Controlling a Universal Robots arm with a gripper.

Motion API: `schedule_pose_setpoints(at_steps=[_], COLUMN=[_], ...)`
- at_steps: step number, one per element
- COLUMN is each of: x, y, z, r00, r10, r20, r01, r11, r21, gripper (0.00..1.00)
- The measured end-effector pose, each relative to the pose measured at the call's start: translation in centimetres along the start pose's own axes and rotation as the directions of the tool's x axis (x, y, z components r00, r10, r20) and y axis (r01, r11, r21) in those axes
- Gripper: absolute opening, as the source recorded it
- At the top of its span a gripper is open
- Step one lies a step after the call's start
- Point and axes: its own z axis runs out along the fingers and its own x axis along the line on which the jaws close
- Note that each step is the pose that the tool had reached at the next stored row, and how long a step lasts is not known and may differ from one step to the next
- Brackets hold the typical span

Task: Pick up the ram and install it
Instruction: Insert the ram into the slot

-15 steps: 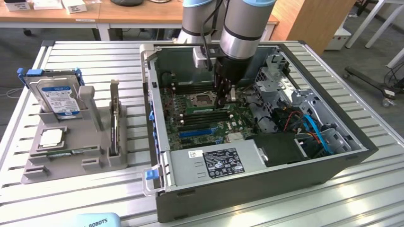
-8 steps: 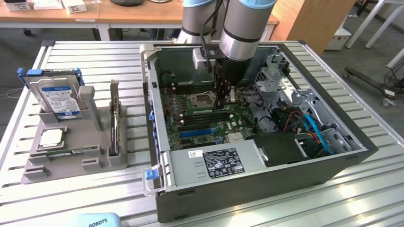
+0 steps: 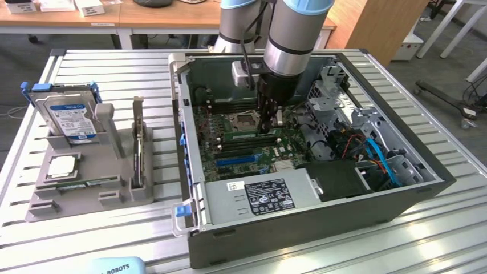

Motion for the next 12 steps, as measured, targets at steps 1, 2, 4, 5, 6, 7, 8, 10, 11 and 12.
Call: schedule_pose_setpoints(at_steps=[1, 2, 4, 5, 6, 7, 8, 10, 11, 12], x=[0.0, 0.0, 0.0, 0.0, -0.01, -0.01, -0.01, -0.01, -0.01, -0.01], y=[0.0, 0.0, 0.0, -0.01, -0.04, -0.07, -0.1, -0.15, -0.17, -0.16], z=[0.0, 0.0, 0.01, 0.01, 0.01, 0.01, 0.01, 0.01, 0.01, 0.0], r00=[1.0, 1.0, 1.0, 1.0, 1.0, 1.0, 1.0, 1.0, 1.0, 1.0], r10=[0.0, 0.0, 0.0, 0.0, 0.0, 0.0, 0.0, 0.001, 0.001, 0.001], r20=[0.0, 0.0001, 0.0002, 0.0, 0.0, -0.0001, -0.0003, -0.0005, -0.0007, -0.0008], r01=[0.0, 0.0, 0.0, 0.0, 0.0, 0.0, 0.0, -0.001, -0.001, -0.001], r11=[1.0, 1.0, 1.0, 1.0, 1.0, 1.0, 1.0, 0.9999, 0.9998, 0.9998], r21=[0.0, 0.0, 0.0001, -0.001, -0.0034, -0.0068, -0.0098, -0.0157, -0.018, -0.0184], gripper=[0.11, 0.11, 0.11, 0.11, 0.11, 0.11, 0.11, 0.11, 0.11, 0.11])
